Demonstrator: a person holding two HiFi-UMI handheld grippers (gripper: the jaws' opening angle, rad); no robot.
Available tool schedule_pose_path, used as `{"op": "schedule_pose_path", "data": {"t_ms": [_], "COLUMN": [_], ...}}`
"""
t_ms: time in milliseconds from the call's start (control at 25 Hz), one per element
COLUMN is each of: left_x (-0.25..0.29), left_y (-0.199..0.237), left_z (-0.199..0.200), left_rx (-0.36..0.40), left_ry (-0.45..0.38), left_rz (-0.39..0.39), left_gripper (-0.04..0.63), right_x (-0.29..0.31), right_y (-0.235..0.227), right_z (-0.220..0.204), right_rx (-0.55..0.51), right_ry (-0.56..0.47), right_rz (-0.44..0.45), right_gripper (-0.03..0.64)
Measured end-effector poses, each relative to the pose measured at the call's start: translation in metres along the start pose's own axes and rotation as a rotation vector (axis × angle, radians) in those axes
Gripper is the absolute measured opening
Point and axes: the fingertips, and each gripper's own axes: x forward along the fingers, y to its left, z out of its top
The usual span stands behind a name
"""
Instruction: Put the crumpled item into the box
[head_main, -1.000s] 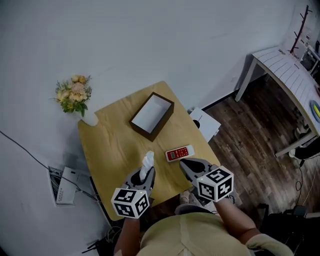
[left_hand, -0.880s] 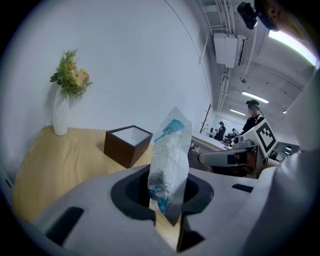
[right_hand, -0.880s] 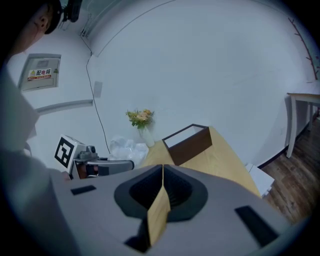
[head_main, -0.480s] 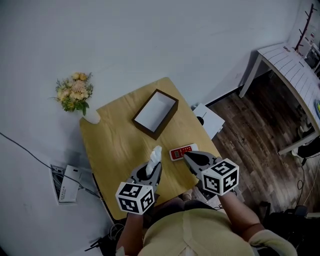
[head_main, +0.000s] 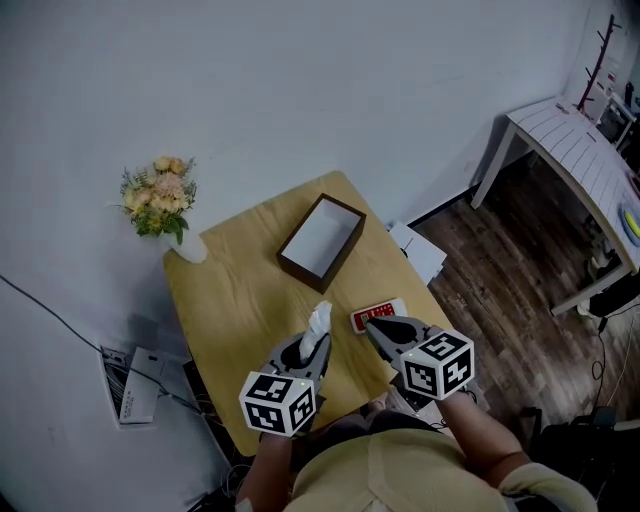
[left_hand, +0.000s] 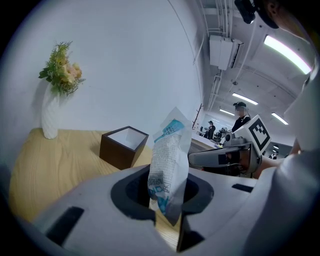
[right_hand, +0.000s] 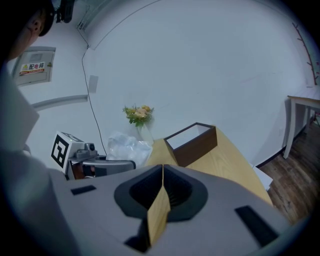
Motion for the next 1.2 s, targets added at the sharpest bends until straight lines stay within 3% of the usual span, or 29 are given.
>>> {"op": "schedule_pose_path", "data": {"t_ms": [400, 840, 1200], "left_x": [0.013, 0.04, 0.067], "left_y": [0.015, 0.036, 0.048], "left_z": [0.015, 0.061, 0.076], "left_rx": [0.011, 0.018, -0.01], "left_ry": [-0.01, -0.056, -0.052], "left_rz": [0.007, 0.093, 0.118], "left_gripper": [0.089, 0.089, 0.089], "right_x": [0.007, 0.028, 0.051], "right_y": [-0.011, -0.034, -0.054], "right_z": [0.02, 0.057, 0.078], "right_rx": [-0.009, -0.041, -0.053], "right_ry": [-0.023, -0.022, -0.009], "right_rz": [-0.016, 0.06, 0.118], "right_gripper": [0.031, 0.031, 0.031]}}
